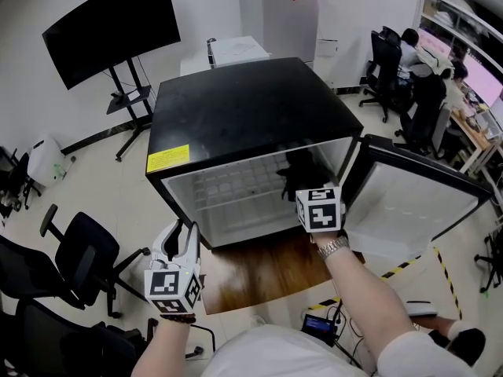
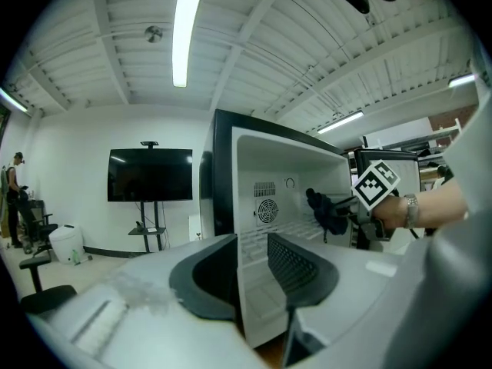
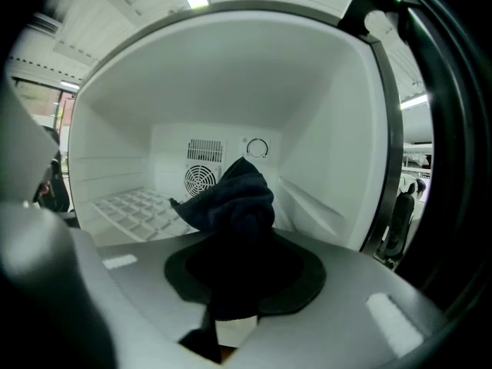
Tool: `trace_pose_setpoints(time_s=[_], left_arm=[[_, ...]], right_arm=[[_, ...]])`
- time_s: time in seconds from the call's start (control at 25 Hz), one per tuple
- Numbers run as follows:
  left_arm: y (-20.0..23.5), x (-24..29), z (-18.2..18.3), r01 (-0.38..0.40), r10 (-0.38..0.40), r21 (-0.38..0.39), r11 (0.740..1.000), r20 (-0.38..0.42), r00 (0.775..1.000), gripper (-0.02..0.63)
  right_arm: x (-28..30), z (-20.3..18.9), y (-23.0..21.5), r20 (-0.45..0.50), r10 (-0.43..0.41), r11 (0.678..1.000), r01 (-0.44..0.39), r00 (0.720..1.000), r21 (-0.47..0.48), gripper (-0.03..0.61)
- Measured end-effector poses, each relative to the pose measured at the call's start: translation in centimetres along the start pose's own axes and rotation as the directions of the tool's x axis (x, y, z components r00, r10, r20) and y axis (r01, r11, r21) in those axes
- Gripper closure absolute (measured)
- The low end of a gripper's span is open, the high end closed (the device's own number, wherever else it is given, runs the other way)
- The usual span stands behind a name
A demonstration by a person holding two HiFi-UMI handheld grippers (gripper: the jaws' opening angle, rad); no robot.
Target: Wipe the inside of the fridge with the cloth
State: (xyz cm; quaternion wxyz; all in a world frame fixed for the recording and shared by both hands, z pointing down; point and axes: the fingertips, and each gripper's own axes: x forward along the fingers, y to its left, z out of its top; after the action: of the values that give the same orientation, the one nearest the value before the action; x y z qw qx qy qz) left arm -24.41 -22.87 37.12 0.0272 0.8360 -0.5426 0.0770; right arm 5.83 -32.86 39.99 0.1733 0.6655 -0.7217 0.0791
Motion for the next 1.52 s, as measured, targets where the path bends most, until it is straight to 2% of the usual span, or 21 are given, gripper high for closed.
trace_pose_setpoints(time_s=[0.12, 0.2, 0.28, 0.36, 0.52, 0.64, 0.72, 0.84, 0.92, 1.04, 1.16, 1.24, 1.44, 1.52], left_arm=[[-2.0, 0.4, 0.2, 0.065, -0.065, -0.007, 0.998, 0.012, 0.998, 0.489], [-3.7, 1.1, 0.7, 0.135, -0.134, -0.011, 0.991, 0.027, 0.991, 0.489], [-5.7, 1.9, 1.4, 0.234, -0.233, -0.027, 0.972, 0.042, 0.972, 0.488], [-7.9, 2.7, 2.0, 0.349, -0.346, -0.052, 0.936, 0.056, 0.937, 0.48], [-11.7, 3.9, 2.8, 0.54, -0.534, -0.11, 0.834, 0.081, 0.841, 0.431], [-14.2, 4.3, 3.4, 0.652, -0.645, -0.147, 0.743, 0.099, 0.758, 0.382], [-16.0, 4.1, 4.0, 0.725, -0.715, -0.177, 0.666, 0.124, 0.688, 0.351], [-18.6, 3.3, 5.1, 0.827, -0.813, -0.191, 0.529, 0.165, 0.559, 0.328], [-19.8, 2.5, 5.7, 0.872, -0.857, -0.181, 0.454, 0.178, 0.483, 0.328], [-21.2, 1.5, 6.4, 0.912, -0.896, -0.172, 0.372, 0.192, 0.401, 0.33], [-22.5, 0.4, 6.8, 0.939, -0.923, -0.161, 0.303, 0.196, 0.331, 0.344], [-23.3, -0.2, 6.9, 0.951, -0.936, -0.15, 0.27, 0.19, 0.296, 0.37], [-24.1, -1.0, 7.0, 0.965, -0.952, -0.157, 0.211, 0.191, 0.24, 0.432], [-24.0, -0.8, 6.9, 0.963, -0.95, -0.174, 0.205, 0.203, 0.238, 0.495]], right_arm=[[-1.4, 1.1, 1.3, 0.056, 0.089, 0.996, -0.09, 0.994, 0.018, 0.485], [-2.4, 1.6, 2.4, 0.084, 0.17, 0.985, -0.171, 0.982, 0.008, 0.485], [-3.7, 1.9, 3.7, 0.107, 0.262, 0.965, -0.262, 0.959, -0.011, 0.485], [-5.2, 2.3, 5.0, 0.137, 0.365, 0.931, -0.363, 0.921, -0.041, 0.485], [-8.6, 2.8, 7.2, 0.189, 0.543, 0.84, -0.532, 0.818, -0.108, 0.485], [-11.3, 2.9, 8.3, 0.212, 0.644, 0.764, -0.631, 0.735, -0.135, 0.485], [-13.2, 3.0, 9.1, 0.218, 0.713, 0.698, -0.702, 0.666, -0.139, 0.485], [-15.7, 3.0, 9.6, 0.217, 0.791, 0.605, -0.785, 0.572, -0.135, 0.485], [-17.0, 3.1, 9.6, 0.217, 0.82, 0.562, -0.816, 0.529, -0.133, 0.485], [-18.5, 3.2, 9.5, 0.207, 0.852, 0.513, -0.847, 0.482, -0.138, 0.485], [-19.6, 3.1, 9.4, 0.19, 0.873, 0.477, -0.867, 0.449, -0.143, 0.485], [-20.0, 2.9, 9.3, 0.178, 0.88, 0.466, -0.872, 0.44, -0.147, 0.485], [-20.7, 2.2, 9.0, 0.137, 0.896, 0.441, -0.884, 0.423, -0.157, 0.485], [-20.8, 1.7, 8.9, 0.107, 0.902, 0.431, -0.887, 0.419, -0.162, 0.483]])
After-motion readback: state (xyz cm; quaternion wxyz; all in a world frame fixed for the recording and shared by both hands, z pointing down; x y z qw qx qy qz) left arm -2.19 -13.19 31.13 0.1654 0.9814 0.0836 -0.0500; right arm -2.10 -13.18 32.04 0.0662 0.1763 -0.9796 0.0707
